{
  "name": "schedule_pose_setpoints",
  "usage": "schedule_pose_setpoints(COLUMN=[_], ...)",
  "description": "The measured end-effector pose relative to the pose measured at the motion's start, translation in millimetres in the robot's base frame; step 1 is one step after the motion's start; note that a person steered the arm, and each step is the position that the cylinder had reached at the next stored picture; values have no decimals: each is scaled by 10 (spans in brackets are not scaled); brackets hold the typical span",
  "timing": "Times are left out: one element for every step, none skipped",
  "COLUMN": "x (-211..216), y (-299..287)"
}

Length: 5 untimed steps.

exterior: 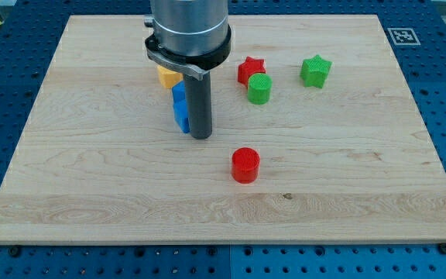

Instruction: Push the red circle slightly right

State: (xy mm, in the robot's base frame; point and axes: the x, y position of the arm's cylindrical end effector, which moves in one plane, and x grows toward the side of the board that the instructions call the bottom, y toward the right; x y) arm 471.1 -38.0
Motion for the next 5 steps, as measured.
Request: schedule_pose_setpoints(x=[19,55,301,625,628], y=[-84,-139,-139,-130,52])
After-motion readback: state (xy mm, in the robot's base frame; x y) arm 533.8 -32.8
